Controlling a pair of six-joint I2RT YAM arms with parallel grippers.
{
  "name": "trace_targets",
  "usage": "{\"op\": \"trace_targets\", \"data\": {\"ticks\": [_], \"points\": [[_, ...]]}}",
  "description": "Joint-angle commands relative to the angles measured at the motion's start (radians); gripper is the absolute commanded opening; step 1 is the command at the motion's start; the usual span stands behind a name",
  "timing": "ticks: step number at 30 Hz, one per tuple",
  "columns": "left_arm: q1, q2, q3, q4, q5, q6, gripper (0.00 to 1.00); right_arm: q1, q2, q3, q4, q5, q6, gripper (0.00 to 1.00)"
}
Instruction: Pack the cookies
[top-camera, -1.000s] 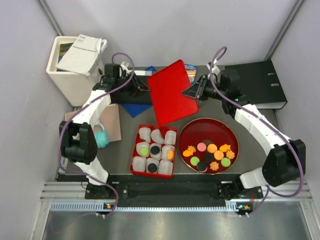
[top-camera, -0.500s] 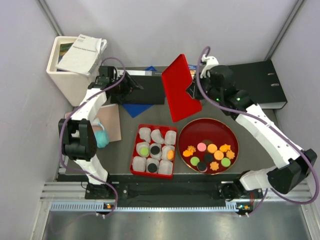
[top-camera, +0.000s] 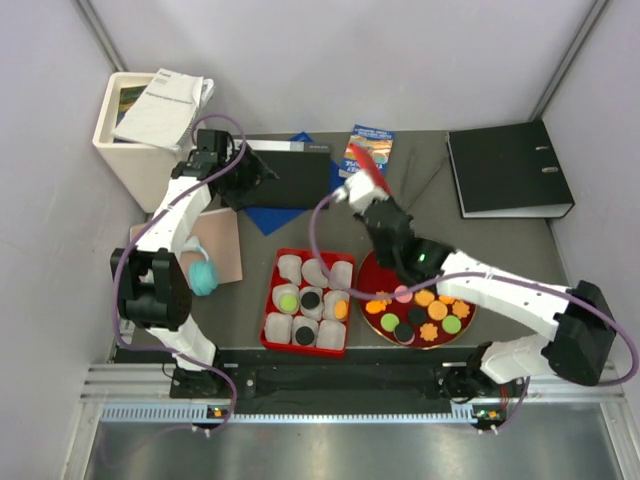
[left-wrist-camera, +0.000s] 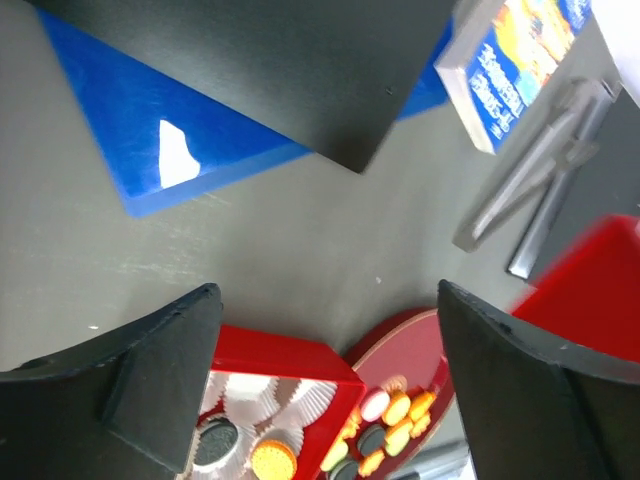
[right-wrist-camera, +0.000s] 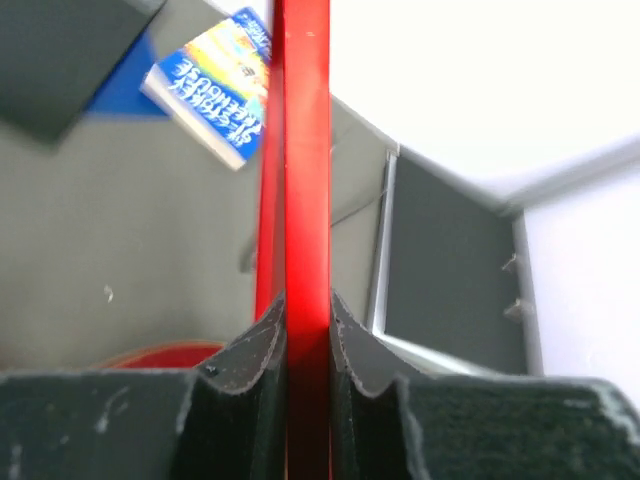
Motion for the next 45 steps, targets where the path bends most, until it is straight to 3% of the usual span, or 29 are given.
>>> {"op": "trace_targets", "data": {"ticks": [1,2,5,7,10,15,19,26,31,39,45], "points": [[-0.002,-0.019,0.042,0.017,0.115,-0.008,0.96,0.131,-0.088,-0.261,0.69,0.112,-0.549,0.0],[-0.003,-0.016,0.042,0.027,0.134,-0.01,0.97,0.143,-0.096,-0.286,0.81,0.11,-0.627,0.0],[-0.002,-0.016,0.059,0.033,0.177,-0.007,0.99,0.192,-0.172,-0.37,0.967,0.075,-0.741,0.0],[-0.005,-0.016,0.079,0.031,0.189,-0.002,0.99,0.227,-0.239,-0.456,1.006,-0.027,-0.769,0.0],[-0.008,-0.022,0.088,0.05,0.246,-0.005,0.99,0.24,-0.392,-0.485,0.875,-0.103,-0.7,0.0],[-0.036,-0.06,0.029,0.21,0.37,-0.033,0.99,0.24,-0.634,-0.502,0.469,-0.327,-0.537,0.0],[-0.066,-0.109,-0.019,0.346,0.459,-0.062,0.99,0.24,-0.681,-0.531,0.366,-0.351,-0.539,0.0],[-0.082,-0.201,-0.231,0.748,0.652,-0.279,0.99,0.246,-0.705,-0.597,0.302,-0.373,-0.597,0.0],[-0.12,-0.244,-0.21,0.641,0.662,-0.202,0.99,0.246,-0.702,-0.645,0.313,-0.376,-0.644,0.0],[-0.209,-0.261,-0.188,0.32,0.659,-0.054,0.99,0.246,-0.624,-0.672,0.445,-0.371,-0.7,0.0],[-0.212,-0.29,-0.226,0.219,0.62,0.03,0.99,0.244,-0.58,-0.653,0.5,-0.368,-0.724,0.0]]}}
